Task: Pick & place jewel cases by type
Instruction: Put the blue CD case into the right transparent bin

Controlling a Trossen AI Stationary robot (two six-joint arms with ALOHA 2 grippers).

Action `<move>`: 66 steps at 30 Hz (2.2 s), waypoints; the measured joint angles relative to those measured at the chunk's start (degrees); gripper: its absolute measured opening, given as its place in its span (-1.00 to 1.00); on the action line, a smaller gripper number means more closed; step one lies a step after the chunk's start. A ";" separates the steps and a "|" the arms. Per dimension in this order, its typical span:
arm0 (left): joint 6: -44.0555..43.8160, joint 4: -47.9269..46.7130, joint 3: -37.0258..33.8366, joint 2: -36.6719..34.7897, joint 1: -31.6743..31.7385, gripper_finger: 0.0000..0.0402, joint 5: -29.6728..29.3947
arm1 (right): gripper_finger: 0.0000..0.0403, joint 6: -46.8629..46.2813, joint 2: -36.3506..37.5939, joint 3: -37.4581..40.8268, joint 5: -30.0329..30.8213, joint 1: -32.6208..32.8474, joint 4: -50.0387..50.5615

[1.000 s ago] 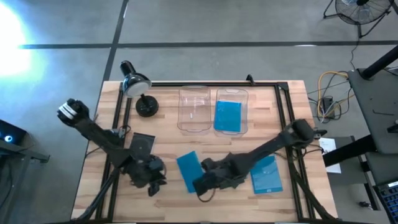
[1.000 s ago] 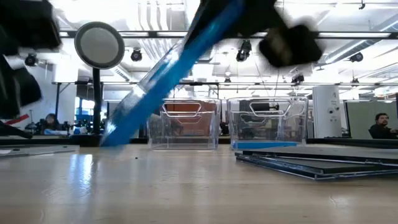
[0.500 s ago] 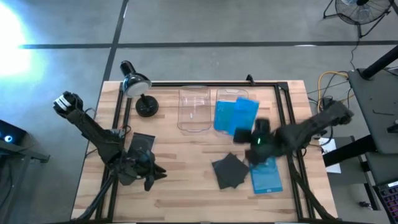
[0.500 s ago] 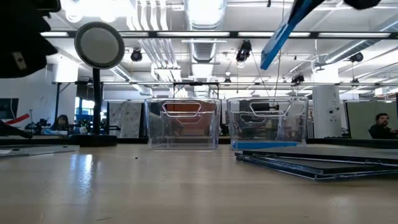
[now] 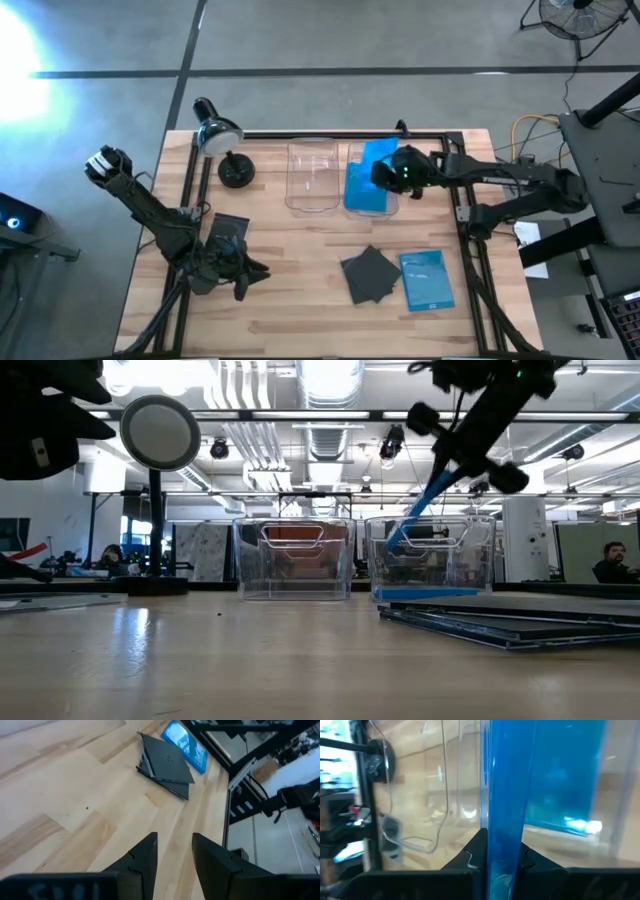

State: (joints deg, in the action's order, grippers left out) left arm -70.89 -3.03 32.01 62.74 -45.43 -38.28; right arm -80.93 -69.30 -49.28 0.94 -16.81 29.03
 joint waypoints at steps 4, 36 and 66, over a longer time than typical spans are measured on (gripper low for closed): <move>-0.70 0.00 0.00 0.00 0.06 -0.49 -1.25 | -0.85 1.12 -2.77 2.58 -3.54 -1.41 -3.45; 0.44 -0.22 -0.55 0.01 0.07 -0.49 -4.48 | 0.05 4.58 -2.75 -12.14 -11.95 28.64 48.88; 1.72 -0.66 -0.55 0.02 0.09 -0.49 -1.32 | 0.05 -39.25 -35.69 -12.91 8.20 58.76 15.68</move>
State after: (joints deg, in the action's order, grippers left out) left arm -69.17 -3.68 31.46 62.76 -45.34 -39.59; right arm -120.19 -104.98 -62.19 9.14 41.95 44.71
